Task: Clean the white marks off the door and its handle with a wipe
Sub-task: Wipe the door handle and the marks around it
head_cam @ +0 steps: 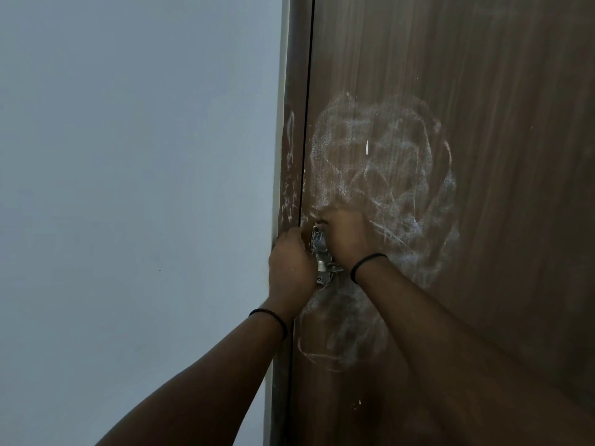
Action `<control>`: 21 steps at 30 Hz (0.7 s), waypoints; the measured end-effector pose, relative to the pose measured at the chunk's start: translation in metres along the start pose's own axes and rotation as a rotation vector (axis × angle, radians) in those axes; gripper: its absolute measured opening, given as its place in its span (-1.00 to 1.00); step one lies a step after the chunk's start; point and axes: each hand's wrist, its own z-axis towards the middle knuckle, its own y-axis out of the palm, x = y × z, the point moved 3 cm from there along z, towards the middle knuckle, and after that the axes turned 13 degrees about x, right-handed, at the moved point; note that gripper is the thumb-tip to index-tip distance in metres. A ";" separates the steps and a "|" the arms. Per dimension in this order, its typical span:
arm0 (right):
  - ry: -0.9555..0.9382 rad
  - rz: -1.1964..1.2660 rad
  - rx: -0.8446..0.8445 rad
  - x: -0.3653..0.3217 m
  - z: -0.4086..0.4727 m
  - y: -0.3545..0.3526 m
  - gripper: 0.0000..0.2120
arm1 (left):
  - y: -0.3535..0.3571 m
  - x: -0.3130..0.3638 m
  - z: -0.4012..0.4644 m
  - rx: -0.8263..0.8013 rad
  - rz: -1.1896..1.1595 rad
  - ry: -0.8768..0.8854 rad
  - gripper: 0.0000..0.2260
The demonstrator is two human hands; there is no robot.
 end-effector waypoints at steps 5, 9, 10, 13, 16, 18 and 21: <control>0.219 0.141 0.123 0.022 -0.013 -0.006 -0.87 | 0.005 0.001 0.001 0.002 -0.005 0.003 -0.66; 0.248 0.086 0.134 0.022 -0.020 -0.005 -0.77 | 0.005 0.007 -0.003 -0.030 -0.046 0.054 -0.62; 0.199 0.062 0.138 0.017 -0.018 -0.005 -0.74 | 0.005 0.008 -0.004 -0.024 -0.069 0.049 -0.65; -0.023 -0.052 0.070 0.001 -0.012 -0.006 -0.80 | 0.005 0.006 -0.006 -0.011 -0.113 -0.032 -0.71; -0.200 -0.081 0.021 -0.005 -0.011 -0.002 -0.84 | 0.007 -0.001 -0.004 -0.056 -0.160 -0.132 -0.66; -0.253 -0.077 0.003 -0.002 -0.010 0.000 -0.84 | 0.008 -0.003 -0.002 -0.059 -0.176 -0.179 -0.66; -0.188 -0.038 0.038 0.010 -0.013 0.000 -0.85 | 0.008 -0.005 -0.002 -0.057 -0.191 -0.237 -0.67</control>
